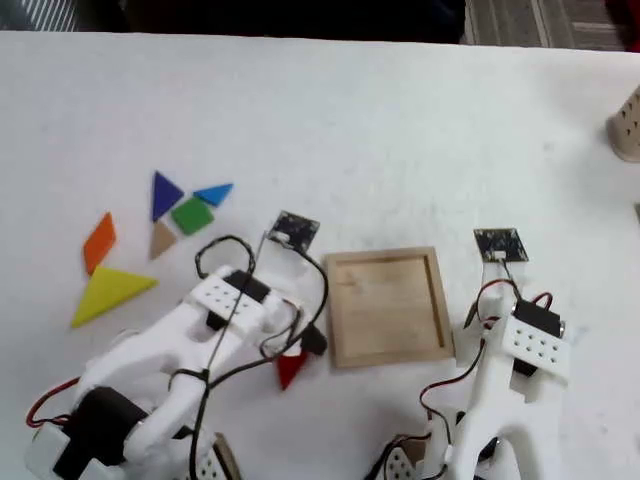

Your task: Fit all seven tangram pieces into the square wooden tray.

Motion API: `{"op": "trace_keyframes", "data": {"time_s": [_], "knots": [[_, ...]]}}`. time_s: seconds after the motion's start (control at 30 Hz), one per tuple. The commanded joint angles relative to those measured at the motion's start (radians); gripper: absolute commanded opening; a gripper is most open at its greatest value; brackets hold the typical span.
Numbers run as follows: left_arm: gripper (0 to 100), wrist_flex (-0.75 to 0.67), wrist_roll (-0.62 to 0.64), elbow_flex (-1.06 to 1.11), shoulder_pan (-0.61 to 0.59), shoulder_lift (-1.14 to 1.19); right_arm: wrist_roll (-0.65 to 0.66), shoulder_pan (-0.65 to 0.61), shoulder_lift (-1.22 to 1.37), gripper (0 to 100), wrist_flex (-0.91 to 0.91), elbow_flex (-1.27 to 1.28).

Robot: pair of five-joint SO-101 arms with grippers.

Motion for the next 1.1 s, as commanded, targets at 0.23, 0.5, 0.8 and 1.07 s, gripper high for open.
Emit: {"op": "trace_keyframes", "data": {"time_s": [0.23,0.5,0.8,1.07], "knots": [[36,0.002,0.003,-0.025,0.012,0.004,0.012,-0.015,-0.018,21.9,-0.01,-0.005],[37,0.118,0.14,-0.23,0.016,0.249,0.014,-0.015,-0.019,21.9,-0.01,0.006],[36,0.015,0.18,-0.199,-0.001,0.208,0.014,-0.015,-0.021,21.9,-0.012,0.006],[36,-0.068,0.186,-0.044,-0.03,0.051,0.014,-0.015,-0.018,21.9,-0.012,0.006]]}}
